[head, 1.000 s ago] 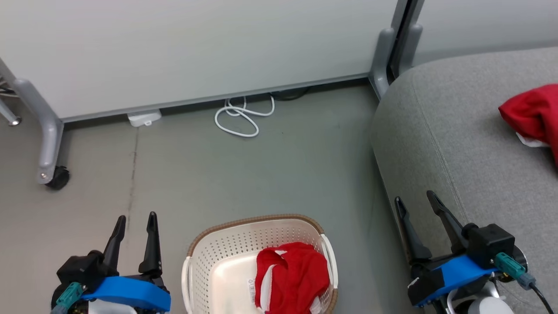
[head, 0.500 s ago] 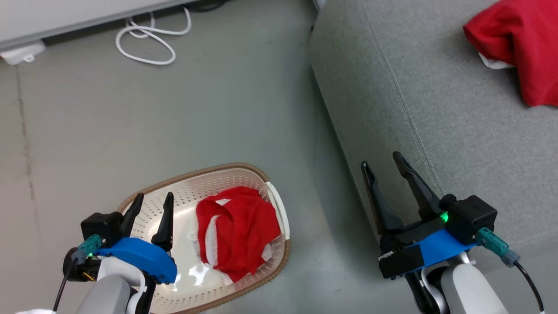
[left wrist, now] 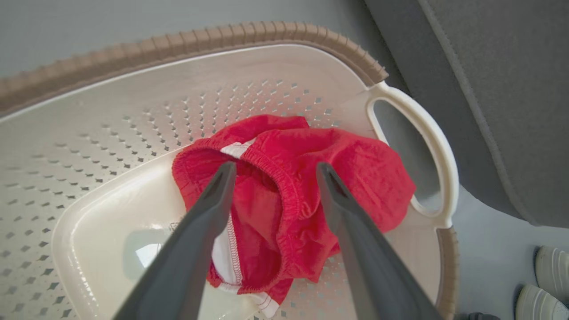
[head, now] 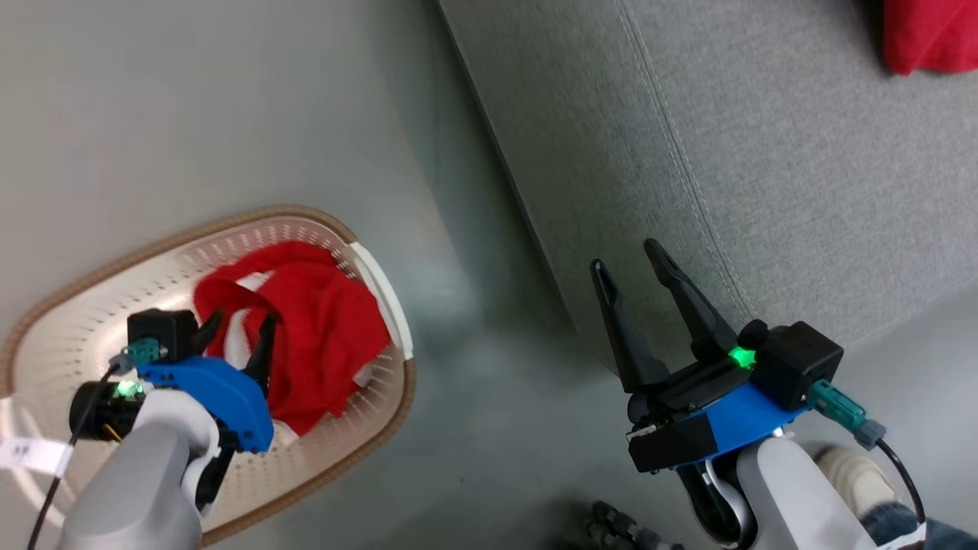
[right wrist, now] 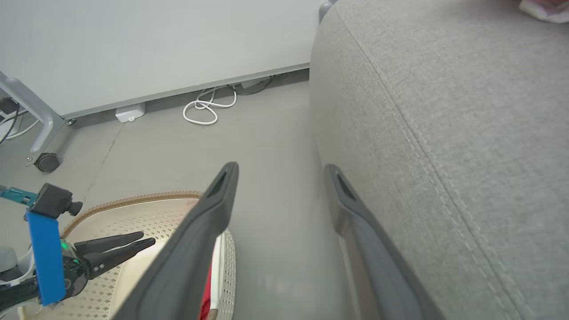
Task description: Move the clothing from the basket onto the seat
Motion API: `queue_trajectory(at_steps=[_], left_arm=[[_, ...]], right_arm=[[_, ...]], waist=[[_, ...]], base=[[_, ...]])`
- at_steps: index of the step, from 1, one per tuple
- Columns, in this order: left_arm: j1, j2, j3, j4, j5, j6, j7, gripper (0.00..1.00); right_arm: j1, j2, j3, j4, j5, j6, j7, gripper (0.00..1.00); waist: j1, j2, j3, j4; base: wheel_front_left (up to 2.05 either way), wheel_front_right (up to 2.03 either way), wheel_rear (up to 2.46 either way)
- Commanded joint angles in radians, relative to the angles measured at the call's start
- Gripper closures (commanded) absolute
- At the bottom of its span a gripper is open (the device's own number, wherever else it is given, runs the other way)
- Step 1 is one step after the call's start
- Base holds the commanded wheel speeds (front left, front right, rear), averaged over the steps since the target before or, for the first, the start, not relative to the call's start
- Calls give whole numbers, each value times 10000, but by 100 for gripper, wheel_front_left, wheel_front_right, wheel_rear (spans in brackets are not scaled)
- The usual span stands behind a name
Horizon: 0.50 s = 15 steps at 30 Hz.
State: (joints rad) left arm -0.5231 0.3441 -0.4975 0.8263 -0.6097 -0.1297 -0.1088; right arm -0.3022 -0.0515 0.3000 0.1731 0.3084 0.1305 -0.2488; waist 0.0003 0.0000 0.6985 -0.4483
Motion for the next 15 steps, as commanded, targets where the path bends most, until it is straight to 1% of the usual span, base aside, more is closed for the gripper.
queue_trajectory(at_steps=[1,8,15], left_arm=[[-364,144,-164,60,-71,-13,122,0],[-1040,169,-1085,181,-420,-13,740,0],[-1539,10,-1596,753,-627,-13,1095,0]], right_arm=[[-201,19,81,31,159,5,-99,0],[-156,16,8,-64,363,5,-174,0],[162,14,-260,-590,287,5,-166,0]], waist=[[-3,0,819,-519],[-3,0,1496,-324],[-3,0,1829,-158]], base=[[0,0,0],[0,0,0],[0,0,0]])
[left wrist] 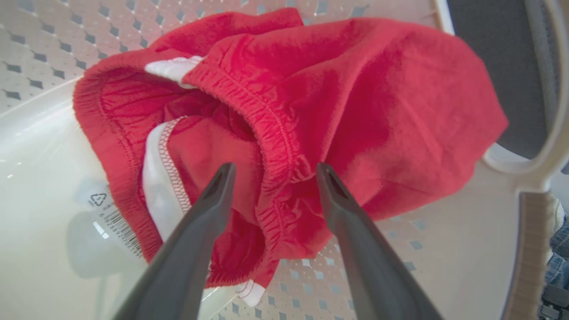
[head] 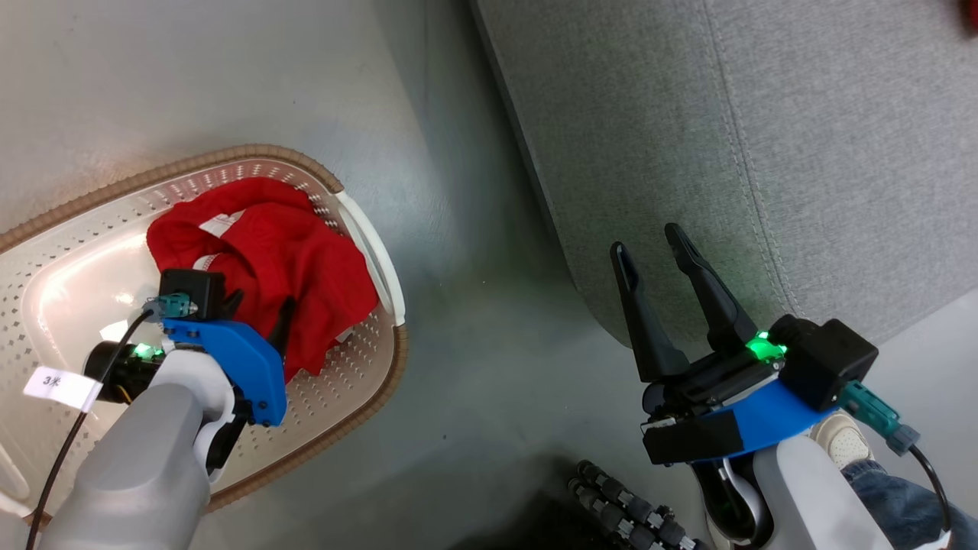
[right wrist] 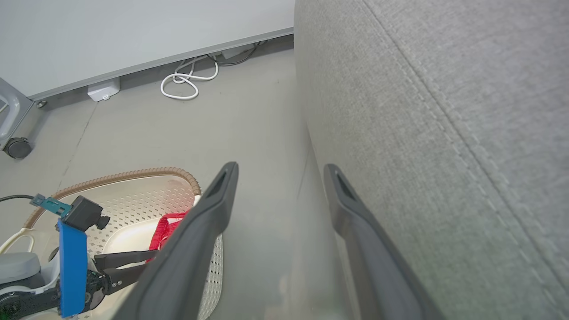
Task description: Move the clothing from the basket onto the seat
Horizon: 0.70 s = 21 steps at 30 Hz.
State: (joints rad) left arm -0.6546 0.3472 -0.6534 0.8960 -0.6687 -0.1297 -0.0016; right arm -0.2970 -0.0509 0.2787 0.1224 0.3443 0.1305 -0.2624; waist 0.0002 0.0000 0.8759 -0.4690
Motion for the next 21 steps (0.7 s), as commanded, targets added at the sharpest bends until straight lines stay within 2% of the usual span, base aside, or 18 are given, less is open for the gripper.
queue_trajectory(at_steps=[1,11,21], left_arm=[[-272,-73,-85,157,-102,-13,78,0],[-913,-358,-591,806,-334,-11,191,0],[-1614,-888,-849,1758,-428,-2,196,0]], right_arm=[[159,9,-79,-164,-81,5,-32,0],[710,9,-348,-774,-293,5,-31,0],[1128,9,-323,-1254,-516,5,-32,0]], waist=[[-2,0,86,70],[-2,0,409,345],[-2,0,728,708]], base=[[0,0,0],[8,8,8],[5,5,5]])
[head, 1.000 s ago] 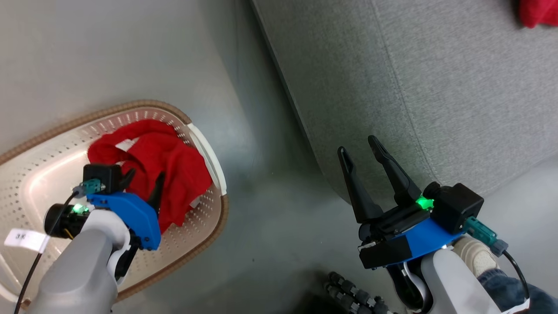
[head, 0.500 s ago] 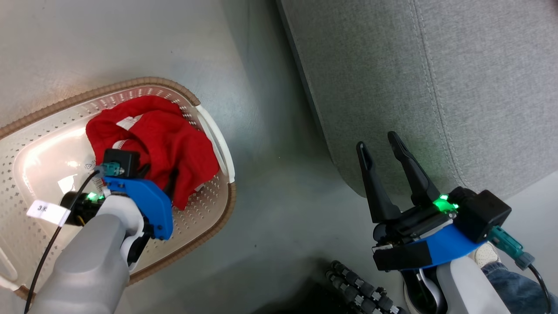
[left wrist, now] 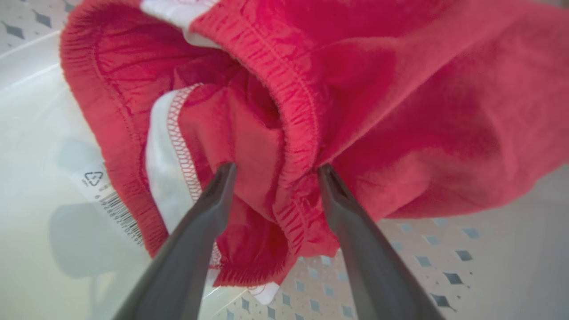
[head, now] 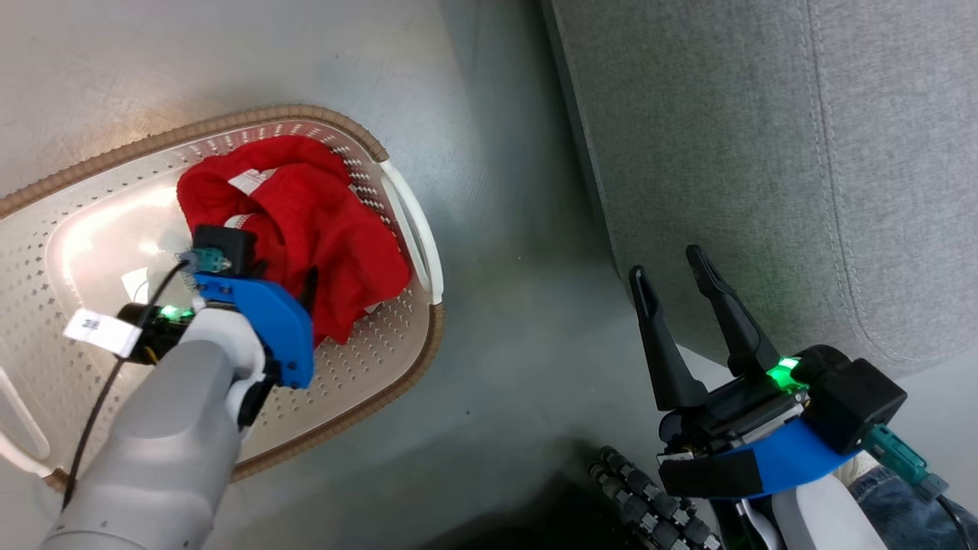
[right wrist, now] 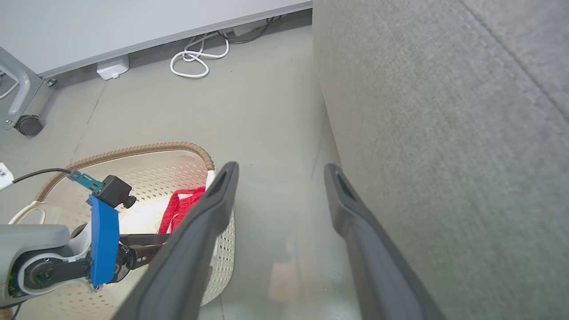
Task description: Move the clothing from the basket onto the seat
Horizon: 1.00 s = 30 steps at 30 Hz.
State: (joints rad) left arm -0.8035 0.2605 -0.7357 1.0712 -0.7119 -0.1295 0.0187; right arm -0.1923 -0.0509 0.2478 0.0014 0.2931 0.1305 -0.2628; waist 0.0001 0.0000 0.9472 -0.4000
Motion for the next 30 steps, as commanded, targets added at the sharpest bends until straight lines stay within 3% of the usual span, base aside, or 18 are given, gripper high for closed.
queue_trajectory(at_steps=[1,2,4,6,7,30], left_arm=[[-138,-105,-108,-12,-32,-7,10,0],[-166,-152,-182,-64,-95,-8,30,9],[-220,-170,-365,-179,-209,-10,57,53],[-262,-186,-560,-355,-352,-12,65,67],[-288,-164,-667,-431,-402,-12,51,98],[-678,352,-1673,-279,-1822,-16,-501,100]], right_arm=[[108,9,-22,-83,-19,5,-28,0],[135,9,-34,-116,-46,5,-28,0],[152,9,-54,-176,-77,5,-28,0],[175,9,-71,-219,-110,5,-29,0],[193,9,-75,-237,-109,5,-29,0],[-490,11,329,-46,-20,5,-29,0]], waist=[[-1,0,35,39],[-1,0,56,62],[-1,0,91,106],[-1,0,117,143],[-1,0,128,159],[-1,0,3,141]], base=[[3,3,3],[3,3,3],[2,2,2],[2,2,2],[2,2,2],[0,0,0]])
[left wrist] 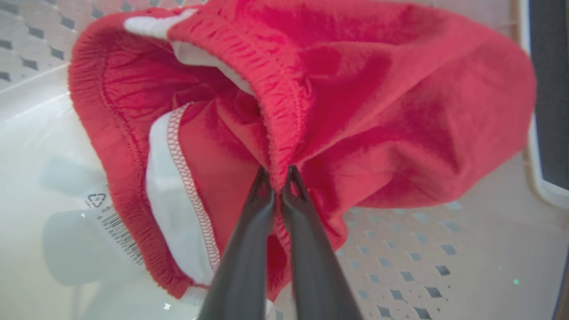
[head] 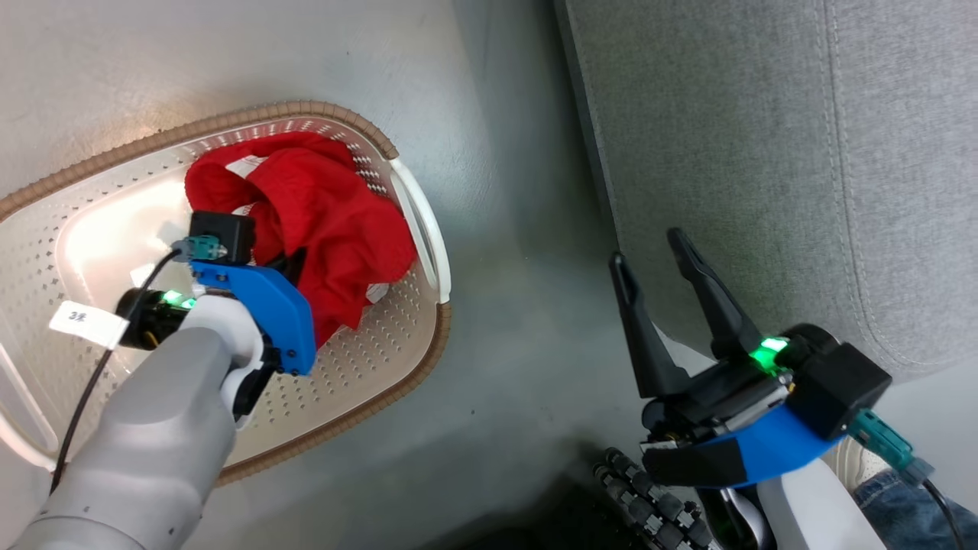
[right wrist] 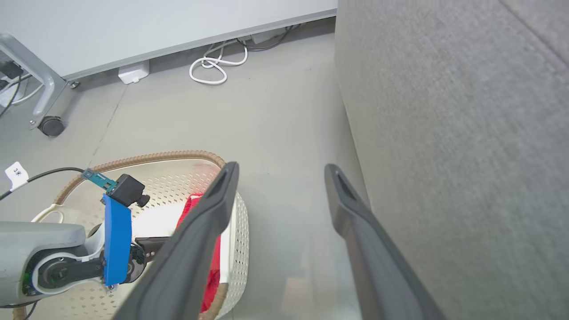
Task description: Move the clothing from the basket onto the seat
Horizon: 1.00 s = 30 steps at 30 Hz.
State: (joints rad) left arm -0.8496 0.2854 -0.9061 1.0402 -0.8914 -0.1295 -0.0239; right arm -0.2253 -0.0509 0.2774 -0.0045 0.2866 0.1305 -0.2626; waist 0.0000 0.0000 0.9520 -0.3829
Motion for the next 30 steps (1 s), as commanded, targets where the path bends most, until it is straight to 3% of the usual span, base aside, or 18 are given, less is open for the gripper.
queue_trajectory(at_steps=[1,5,16,30], left_arm=[[-200,154,55,63,-84,-16,-147,100],[19,372,79,76,-298,-16,-513,100],[1213,-236,-595,-598,-1007,-15,-880,100],[2176,-561,-1753,-1589,-1727,-15,-1550,100]], right_arm=[[-284,9,118,63,69,5,-31,0],[-900,7,467,379,165,5,-31,0],[-1144,0,115,1619,-480,5,20,0],[-166,-5,-534,1915,-1038,5,762,0]], waist=[[0,0,-115,-63],[0,0,-566,-193],[0,0,-3295,1032],[0,0,-6151,2386]], base=[[0,0,0],[0,0,0],[0,0,0],[0,0,0]])
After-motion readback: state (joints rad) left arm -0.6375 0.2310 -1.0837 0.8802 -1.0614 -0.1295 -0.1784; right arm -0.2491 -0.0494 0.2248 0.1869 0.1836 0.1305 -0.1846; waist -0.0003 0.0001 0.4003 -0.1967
